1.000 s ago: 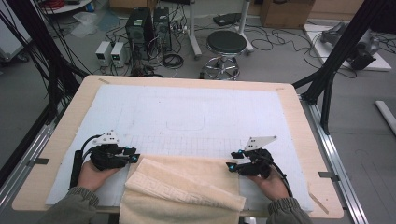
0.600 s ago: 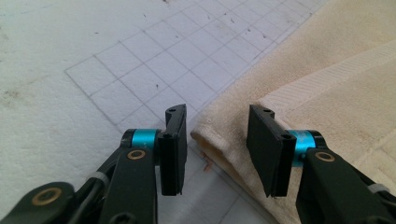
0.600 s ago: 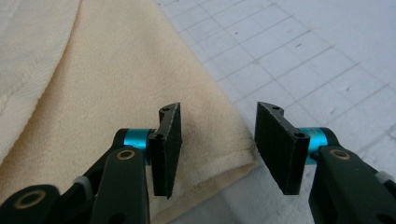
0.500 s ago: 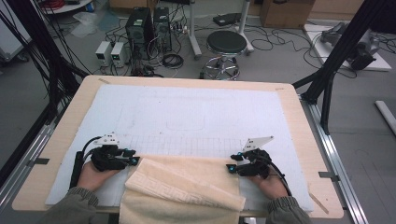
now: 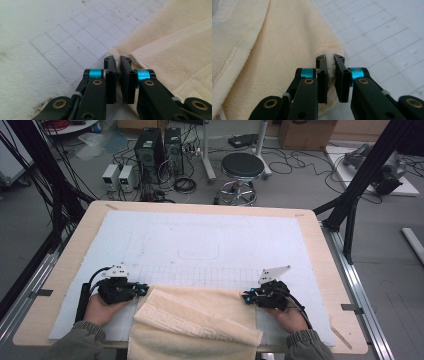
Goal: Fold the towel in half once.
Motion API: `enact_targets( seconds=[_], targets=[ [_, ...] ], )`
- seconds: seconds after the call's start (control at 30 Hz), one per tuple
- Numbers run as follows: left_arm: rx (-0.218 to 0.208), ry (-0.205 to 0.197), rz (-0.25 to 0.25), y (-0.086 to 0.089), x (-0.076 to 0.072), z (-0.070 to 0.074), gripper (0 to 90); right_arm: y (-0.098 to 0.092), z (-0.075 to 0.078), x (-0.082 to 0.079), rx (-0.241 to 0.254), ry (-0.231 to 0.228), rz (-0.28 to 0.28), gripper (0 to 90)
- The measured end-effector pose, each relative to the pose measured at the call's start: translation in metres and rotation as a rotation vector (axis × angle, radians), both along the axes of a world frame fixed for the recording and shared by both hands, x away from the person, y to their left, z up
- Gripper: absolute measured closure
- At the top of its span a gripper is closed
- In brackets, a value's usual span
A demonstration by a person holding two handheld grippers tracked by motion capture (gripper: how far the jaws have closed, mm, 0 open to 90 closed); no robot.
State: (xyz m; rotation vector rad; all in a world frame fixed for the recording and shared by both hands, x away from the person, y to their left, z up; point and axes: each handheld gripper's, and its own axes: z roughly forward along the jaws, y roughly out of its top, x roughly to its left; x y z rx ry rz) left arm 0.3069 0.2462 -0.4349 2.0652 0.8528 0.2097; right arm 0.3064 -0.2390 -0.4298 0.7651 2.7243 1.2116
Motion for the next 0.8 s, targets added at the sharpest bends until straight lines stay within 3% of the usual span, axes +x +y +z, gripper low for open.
enact_targets(
  seconds=[0.13, 0.2, 0.23, 0.3, 0.37, 0.4, 0.47, 0.53, 0.57, 0.67, 0.77, 0.8],
  targets=[
    [-0.04, -0.054, 0.078, -0.002, 0.013, 0.014, 84.2, 0.003, 0.014, 0.01, -0.001, -0.025, -0.016, 83.0],
    [-0.027, -0.062, 0.113, -0.004, 0.031, 0.024, 84.3, 0.008, 0.024, 0.024, -0.014, -0.051, -0.025, 83.1],
    [-0.027, -0.062, 0.113, -0.004, 0.031, 0.024, 84.4, 0.008, 0.024, 0.024, -0.014, -0.051, -0.025, 83.1],
    [-0.04, -0.066, 0.153, -0.007, 0.05, 0.032, 84.3, 0.01, 0.033, 0.044, -0.007, -0.068, -0.044, 83.4],
    [-0.033, -0.065, 0.163, -0.007, 0.057, 0.035, 84.4, 0.01, 0.04, 0.061, -0.021, -0.093, -0.073, 83.4],
    [-0.036, -0.069, 0.178, -0.006, 0.064, 0.037, 84.4, 0.01, 0.04, 0.061, -0.021, -0.093, -0.073, 83.4],
    [-0.047, -0.065, 0.21, -0.005, 0.077, 0.042, 84.4, 0.007, 0.05, 0.084, 0.009, -0.104, -0.12, 83.5],
    [-0.061, -0.07, 0.233, -0.006, 0.089, 0.048, 84.4, 0.006, 0.052, 0.09, 0.021, -0.101, -0.132, 83.5],
    [-0.058, -0.078, 0.24, -0.007, 0.094, 0.051, 84.3, 0.007, 0.056, 0.101, 0.026, -0.112, -0.155, 83.5],
    [-0.064, -0.1, 0.257, -0.011, 0.11, 0.06, 84.2, 0.006, 0.059, 0.114, 0.021, -0.114, -0.177, 83.4],
    [-0.059, -0.095, 0.26, -0.014, 0.116, 0.056, 83.7, 0.003, 0.056, 0.121, 0.03, -0.109, -0.185, 82.5],
    [-0.045, -0.081, 0.256, -0.016, 0.118, 0.052, 80.6, 0.002, 0.047, 0.126, 0.031, -0.087, -0.202, 72.4]
  ],
)
